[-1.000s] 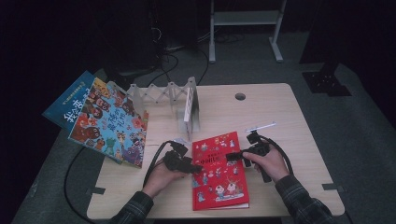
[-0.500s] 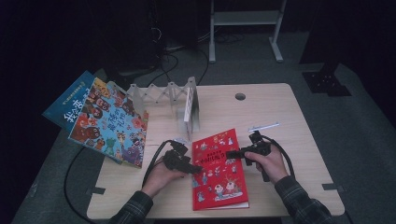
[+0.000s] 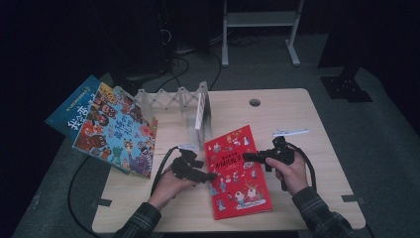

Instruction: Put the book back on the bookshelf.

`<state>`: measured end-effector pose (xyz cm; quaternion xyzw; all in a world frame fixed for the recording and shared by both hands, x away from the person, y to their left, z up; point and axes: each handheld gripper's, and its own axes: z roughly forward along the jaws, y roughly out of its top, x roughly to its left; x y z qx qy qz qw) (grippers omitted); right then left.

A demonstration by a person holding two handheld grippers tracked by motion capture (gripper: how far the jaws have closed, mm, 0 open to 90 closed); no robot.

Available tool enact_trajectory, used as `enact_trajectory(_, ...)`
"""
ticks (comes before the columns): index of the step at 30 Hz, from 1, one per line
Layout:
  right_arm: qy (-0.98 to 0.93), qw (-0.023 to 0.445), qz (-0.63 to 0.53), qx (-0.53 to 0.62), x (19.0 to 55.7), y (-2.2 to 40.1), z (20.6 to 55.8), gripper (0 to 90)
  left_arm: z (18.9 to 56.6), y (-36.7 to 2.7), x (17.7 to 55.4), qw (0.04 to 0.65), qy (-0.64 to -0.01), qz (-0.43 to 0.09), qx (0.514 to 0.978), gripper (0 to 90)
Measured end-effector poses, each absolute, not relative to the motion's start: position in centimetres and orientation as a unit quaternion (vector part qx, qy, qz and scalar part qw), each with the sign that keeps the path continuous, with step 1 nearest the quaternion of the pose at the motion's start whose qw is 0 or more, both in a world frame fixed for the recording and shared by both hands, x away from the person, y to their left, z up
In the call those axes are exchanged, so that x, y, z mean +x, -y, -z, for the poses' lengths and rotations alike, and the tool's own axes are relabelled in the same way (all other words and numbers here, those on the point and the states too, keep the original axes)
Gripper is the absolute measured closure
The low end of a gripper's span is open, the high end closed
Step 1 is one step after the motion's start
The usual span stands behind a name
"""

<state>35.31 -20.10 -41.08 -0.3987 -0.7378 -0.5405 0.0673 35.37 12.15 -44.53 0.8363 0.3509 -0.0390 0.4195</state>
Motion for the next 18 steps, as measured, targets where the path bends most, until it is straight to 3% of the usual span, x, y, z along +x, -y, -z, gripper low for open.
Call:
enact_trajectory(10, 0.729, 0.048, 0.571, -0.375, 34.2, 20.4, 39.6, 80.2, 45.2, -10.6, 34.9, 0.447, -0.317, 0.087, 0.832, 15.3)
enact_trajectory(18, 0.73, 0.043, 0.577, -0.364, 34.0, 20.5, 39.4, 80.4, 45.5, -10.9, 35.1, 0.468, -0.324, 0.126, 0.813, 24.1)
